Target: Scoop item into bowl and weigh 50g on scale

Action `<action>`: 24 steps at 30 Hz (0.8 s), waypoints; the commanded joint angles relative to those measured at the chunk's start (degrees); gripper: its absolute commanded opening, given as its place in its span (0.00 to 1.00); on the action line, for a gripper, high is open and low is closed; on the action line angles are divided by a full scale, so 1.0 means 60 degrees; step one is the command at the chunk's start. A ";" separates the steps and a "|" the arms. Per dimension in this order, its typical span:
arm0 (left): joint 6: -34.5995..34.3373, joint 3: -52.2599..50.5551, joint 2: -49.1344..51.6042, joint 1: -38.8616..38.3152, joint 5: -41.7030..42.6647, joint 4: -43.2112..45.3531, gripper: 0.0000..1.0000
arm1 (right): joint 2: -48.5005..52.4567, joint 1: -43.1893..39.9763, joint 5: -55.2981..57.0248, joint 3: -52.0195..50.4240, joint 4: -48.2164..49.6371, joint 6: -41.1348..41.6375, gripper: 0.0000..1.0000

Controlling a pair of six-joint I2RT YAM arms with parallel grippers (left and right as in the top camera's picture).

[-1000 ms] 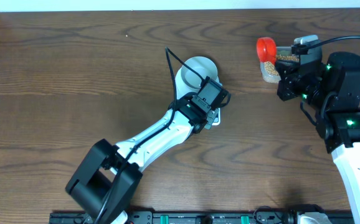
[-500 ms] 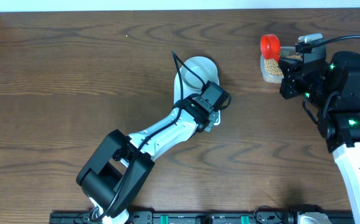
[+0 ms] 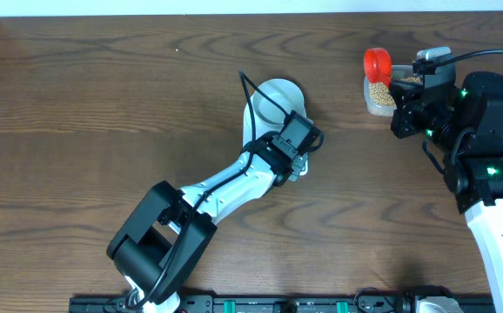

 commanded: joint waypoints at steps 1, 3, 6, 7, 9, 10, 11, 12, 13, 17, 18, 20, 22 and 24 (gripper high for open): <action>-0.0124 -0.0153 0.0142 0.0015 -0.0022 0.0018 0.07 | 0.0007 -0.0055 0.0007 0.0222 0.0022 -0.0146 0.01; -0.0124 -0.0153 0.0142 0.0015 -0.0022 0.0018 0.07 | 0.0007 -0.0055 0.0011 0.0222 0.0022 -0.0146 0.01; -0.0127 -0.0164 0.0142 0.0015 -0.0022 0.0018 0.07 | 0.0007 -0.0055 0.0007 0.0222 0.0022 -0.0146 0.01; -0.0124 -0.0171 0.0142 0.0015 -0.0022 0.0022 0.07 | 0.0007 -0.0055 0.0011 0.0222 0.0022 -0.0146 0.01; -0.0124 -0.0193 0.0142 0.0015 -0.0022 0.0022 0.07 | 0.0007 -0.0055 0.0011 0.0222 0.0022 -0.0146 0.01; -0.0127 -0.0208 0.0142 0.0015 -0.0022 0.0022 0.07 | 0.0007 -0.0055 0.0011 0.0222 0.0022 -0.0146 0.01; -0.0127 -0.0208 0.0146 0.0015 -0.0022 0.0011 0.07 | 0.0007 -0.0055 0.0011 0.0222 0.0022 -0.0146 0.01; -0.0124 -0.0208 0.0160 0.0015 -0.0022 0.0011 0.07 | 0.0004 -0.0055 0.0007 0.0222 0.0022 -0.0146 0.01; -0.0127 -0.0208 0.0160 0.0015 -0.0022 0.0018 0.07 | 0.0004 -0.0055 0.0011 0.0222 0.0022 -0.0146 0.01; -0.0127 -0.0208 0.0291 0.0015 -0.0022 0.0022 0.07 | 0.0004 -0.0055 0.0007 0.0222 0.0022 -0.0146 0.01; -0.0127 -0.0208 0.0346 0.0015 -0.0022 0.0025 0.07 | 0.0004 -0.0055 0.0007 0.0222 0.0018 -0.0146 0.01; -0.0124 -0.0208 0.0390 0.0015 -0.0022 0.0047 0.07 | 0.0004 -0.0055 0.0007 0.0222 0.0018 -0.0146 0.01; -0.0124 -0.0208 0.0390 0.0015 -0.0025 0.0055 0.07 | 0.0004 -0.0055 0.0007 0.0222 0.0022 -0.0146 0.01; -0.0124 -0.0208 0.0390 0.0015 -0.0025 0.0051 0.07 | 0.0004 -0.0055 0.0007 0.0222 0.0022 -0.0146 0.01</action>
